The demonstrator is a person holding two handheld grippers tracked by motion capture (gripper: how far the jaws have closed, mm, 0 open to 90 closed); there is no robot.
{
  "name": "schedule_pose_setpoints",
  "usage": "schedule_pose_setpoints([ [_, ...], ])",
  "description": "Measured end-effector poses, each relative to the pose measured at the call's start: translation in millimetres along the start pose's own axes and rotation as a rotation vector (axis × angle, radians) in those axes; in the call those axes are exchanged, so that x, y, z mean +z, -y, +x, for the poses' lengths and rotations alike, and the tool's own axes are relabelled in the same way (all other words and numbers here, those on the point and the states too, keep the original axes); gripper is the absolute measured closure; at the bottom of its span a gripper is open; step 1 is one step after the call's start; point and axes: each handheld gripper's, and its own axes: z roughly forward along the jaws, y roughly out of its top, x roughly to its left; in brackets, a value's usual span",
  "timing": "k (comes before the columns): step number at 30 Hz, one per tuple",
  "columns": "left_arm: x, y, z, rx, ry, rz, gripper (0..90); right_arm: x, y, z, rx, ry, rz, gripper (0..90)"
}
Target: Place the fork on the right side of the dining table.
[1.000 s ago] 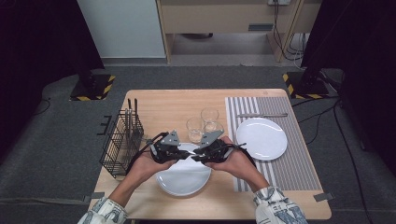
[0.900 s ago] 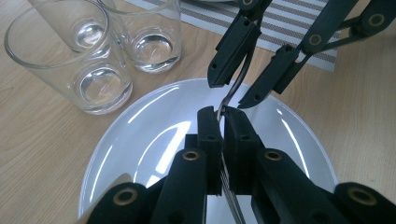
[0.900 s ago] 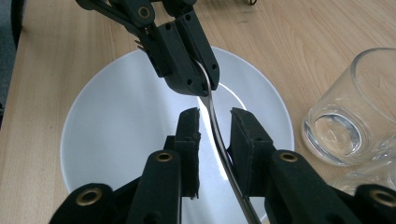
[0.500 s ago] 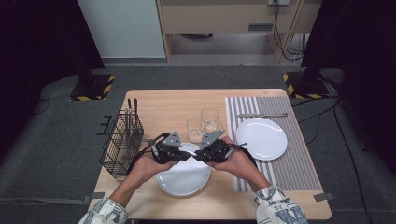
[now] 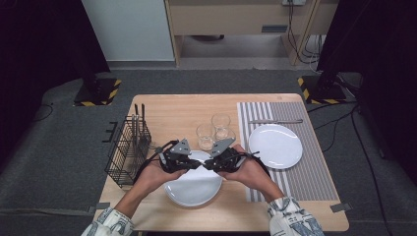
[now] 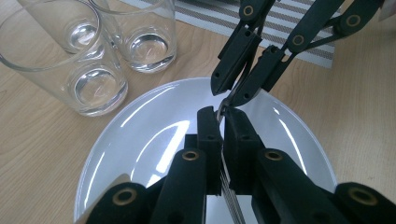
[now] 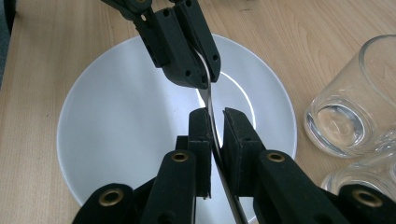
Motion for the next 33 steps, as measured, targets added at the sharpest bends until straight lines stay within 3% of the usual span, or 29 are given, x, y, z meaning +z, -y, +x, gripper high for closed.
schedule_pose_setpoints([
  [14,3.4,-1.6,0.5,0.034,-0.019,0.005,81.3,0.2,2.6,4.2,-0.008,0.016,0.009,86.5],
  [24,3.8,0.1,-0.8,0.026,-0.060,-0.007,74.2,1.0,1.3,4.5,0.020,0.009,0.021,87.1],
  [25,4.2,0.7,-1.4,0.022,-0.082,-0.015,70.4,0.9,1.4,4.5,0.023,0.010,0.020,87.2],
  [28,5.0,2.6,-2.9,0.000,-0.132,-0.044,43.4,0.5,2.1,3.7,0.021,0.006,0.018,87.2],
  [33,6.3,13.5,-10.1,-0.017,-0.174,-0.095,21.3,-2.5,6.9,-1.2,0.042,0.029,0.007,87.1],
])
